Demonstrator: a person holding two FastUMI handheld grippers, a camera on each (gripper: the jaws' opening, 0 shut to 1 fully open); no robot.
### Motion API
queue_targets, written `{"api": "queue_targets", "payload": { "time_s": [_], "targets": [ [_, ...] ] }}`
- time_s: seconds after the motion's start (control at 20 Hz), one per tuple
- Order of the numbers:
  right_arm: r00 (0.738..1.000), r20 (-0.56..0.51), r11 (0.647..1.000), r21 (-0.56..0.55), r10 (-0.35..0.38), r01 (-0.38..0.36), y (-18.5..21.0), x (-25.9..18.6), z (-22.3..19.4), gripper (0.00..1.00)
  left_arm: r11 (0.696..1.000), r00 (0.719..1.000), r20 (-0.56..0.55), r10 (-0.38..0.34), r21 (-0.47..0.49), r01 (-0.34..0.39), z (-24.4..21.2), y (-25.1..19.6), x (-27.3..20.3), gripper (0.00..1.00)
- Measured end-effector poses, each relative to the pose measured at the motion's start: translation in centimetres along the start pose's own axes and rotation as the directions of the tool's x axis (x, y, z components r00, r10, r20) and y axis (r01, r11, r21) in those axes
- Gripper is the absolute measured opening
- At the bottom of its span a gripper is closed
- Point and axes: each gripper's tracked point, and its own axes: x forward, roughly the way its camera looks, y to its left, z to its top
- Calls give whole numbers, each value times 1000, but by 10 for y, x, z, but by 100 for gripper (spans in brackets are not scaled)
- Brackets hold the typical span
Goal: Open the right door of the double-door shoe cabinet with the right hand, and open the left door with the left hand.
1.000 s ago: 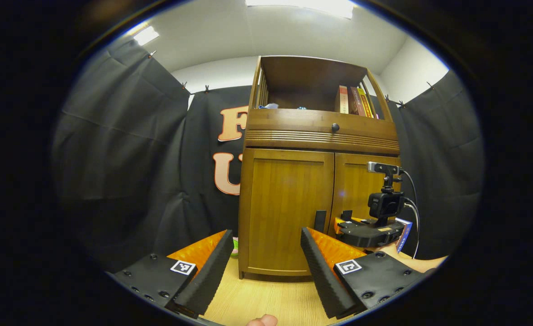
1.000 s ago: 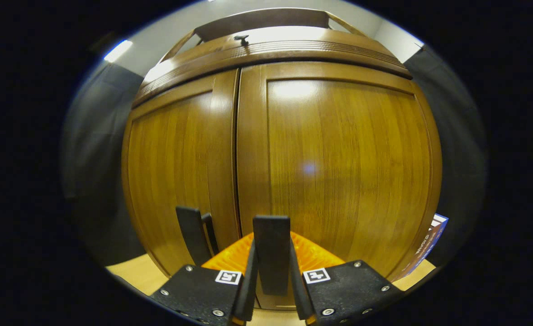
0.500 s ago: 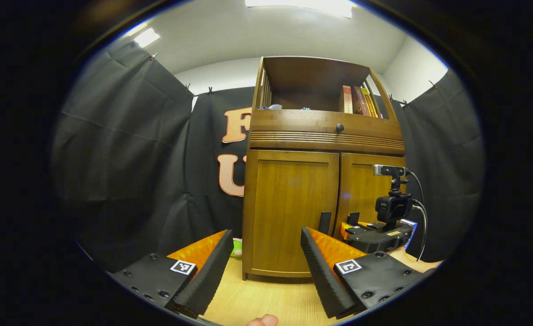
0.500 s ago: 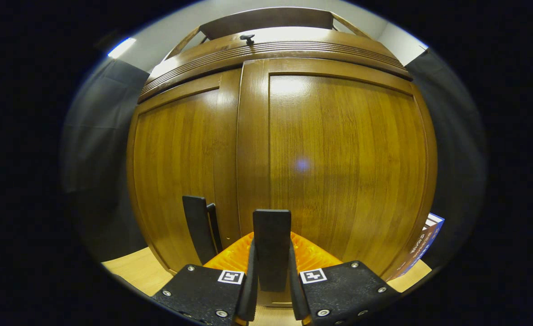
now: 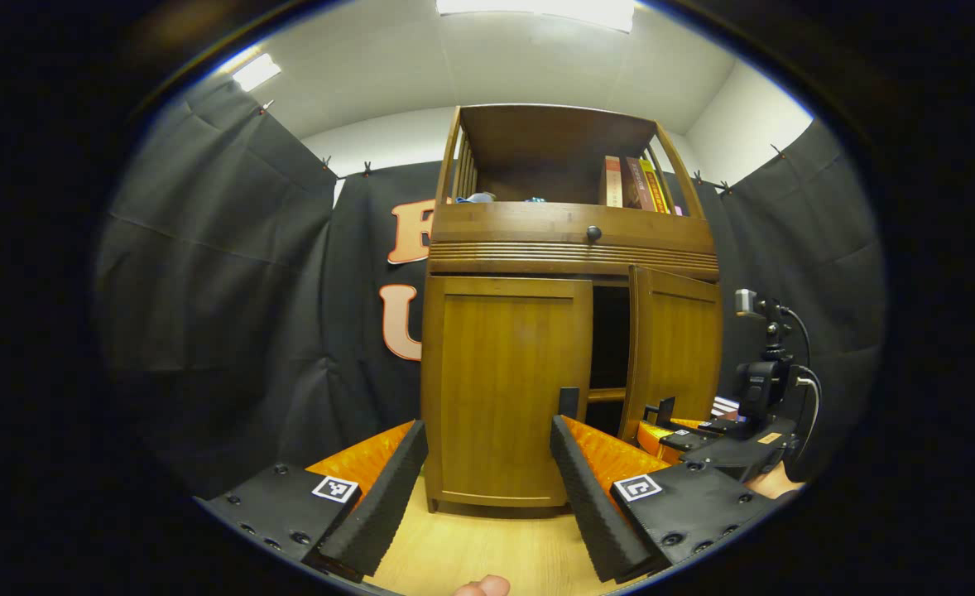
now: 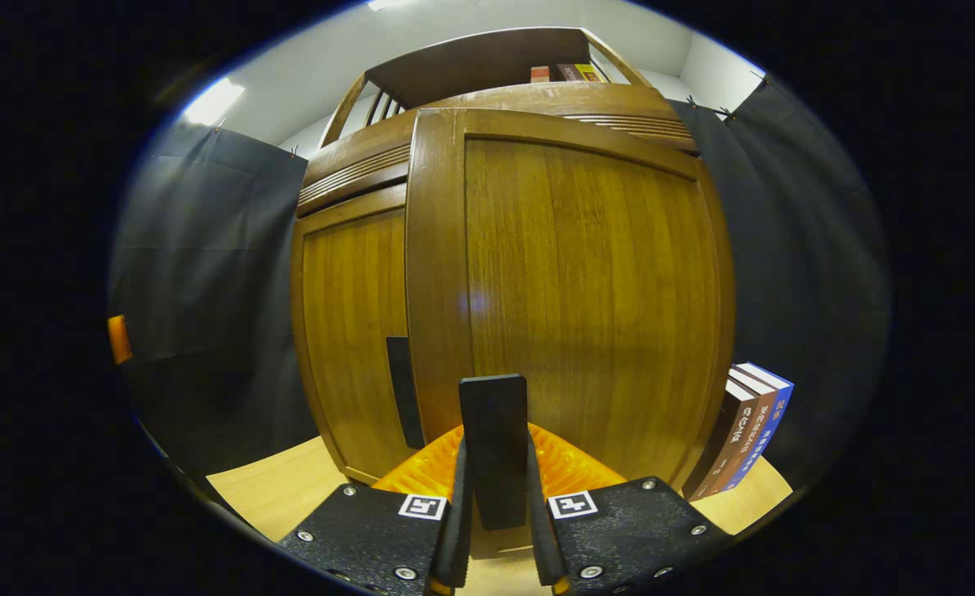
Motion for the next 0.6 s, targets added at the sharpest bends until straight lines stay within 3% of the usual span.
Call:
{"api": "queue_targets", "payload": {
  "time_s": [0.45, 0.5, 0.55, 0.6],
  "targets": [
    [998, -30, 998, 21, -58, 59, -54, -84, 3, 29, 996, 996, -21, -85, -15, 85, -3, -50, -2, 97],
    [997, -35, 997, 33, -68, 69, -59, -89, 2, 37, 995, 995, -23, -94, -18, 93, -4, -54, -1, 97],
    [996, -39, 996, 42, -80, 81, -64, -94, 2, 19, 995, 994, -26, -102, -21, 101, -4, -58, -1, 97],
    [995, -41, 994, 46, -95, 97, -71, -99, 3, 26, 994, 994, -27, -109, -22, 108, -5, -62, -2, 97]
  ]
}}
